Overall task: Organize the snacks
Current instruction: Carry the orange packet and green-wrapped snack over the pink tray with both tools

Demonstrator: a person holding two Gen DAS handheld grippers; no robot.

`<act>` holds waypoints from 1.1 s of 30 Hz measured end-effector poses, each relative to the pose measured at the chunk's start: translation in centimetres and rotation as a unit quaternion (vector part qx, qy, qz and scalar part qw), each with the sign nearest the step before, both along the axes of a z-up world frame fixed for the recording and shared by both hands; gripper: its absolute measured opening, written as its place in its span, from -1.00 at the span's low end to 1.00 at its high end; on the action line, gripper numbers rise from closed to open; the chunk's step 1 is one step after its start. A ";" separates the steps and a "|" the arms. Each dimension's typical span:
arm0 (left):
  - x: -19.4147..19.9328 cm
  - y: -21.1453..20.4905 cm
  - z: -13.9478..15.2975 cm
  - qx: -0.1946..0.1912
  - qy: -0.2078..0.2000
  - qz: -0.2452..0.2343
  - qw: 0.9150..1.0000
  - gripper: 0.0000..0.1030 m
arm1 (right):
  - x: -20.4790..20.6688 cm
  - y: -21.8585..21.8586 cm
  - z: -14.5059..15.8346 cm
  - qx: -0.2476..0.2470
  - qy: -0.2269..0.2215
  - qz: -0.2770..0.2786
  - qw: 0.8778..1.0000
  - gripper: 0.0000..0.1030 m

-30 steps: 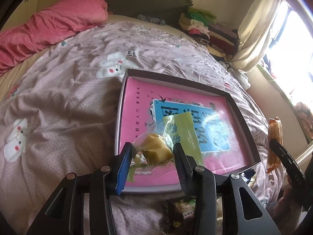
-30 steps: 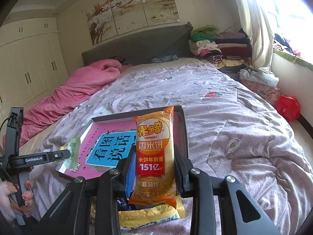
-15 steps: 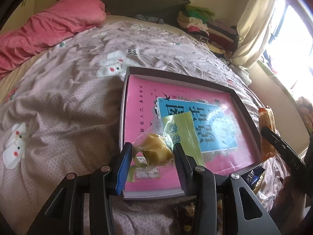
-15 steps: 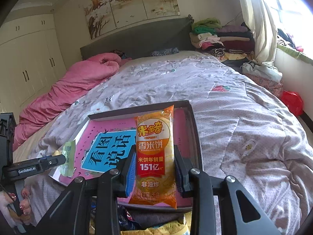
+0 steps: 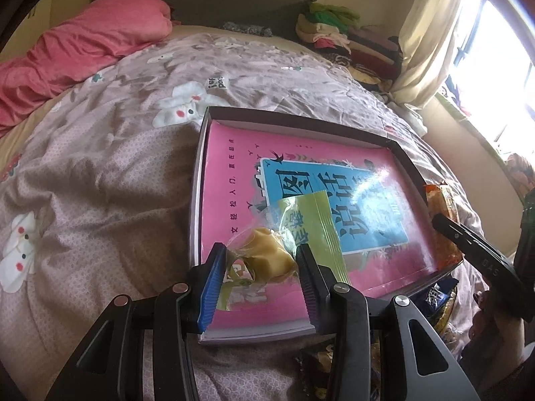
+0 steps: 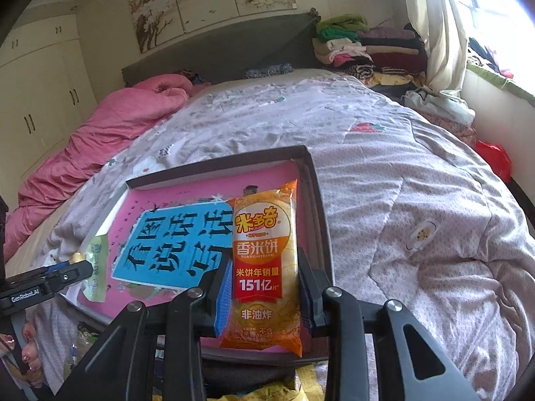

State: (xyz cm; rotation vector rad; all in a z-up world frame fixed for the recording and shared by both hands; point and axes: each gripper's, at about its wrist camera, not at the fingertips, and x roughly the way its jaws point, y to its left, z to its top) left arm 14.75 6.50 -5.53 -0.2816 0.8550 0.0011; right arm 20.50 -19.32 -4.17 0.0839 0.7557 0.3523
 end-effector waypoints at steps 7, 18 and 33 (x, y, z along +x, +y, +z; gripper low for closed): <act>0.0 -0.1 -0.2 -0.001 0.004 -0.004 1.000 -0.13 | -0.1 0.1 -0.4 -0.009 0.010 0.005 1.000 -0.33; 0.1 -0.4 -0.5 0.003 0.011 -0.012 1.000 -0.13 | -0.2 0.6 -0.9 -0.020 0.024 0.013 0.999 -0.32; 0.1 -0.5 -0.5 0.000 0.012 -0.014 1.000 -0.08 | -0.4 0.0 -0.6 -0.010 0.022 0.007 1.000 -0.30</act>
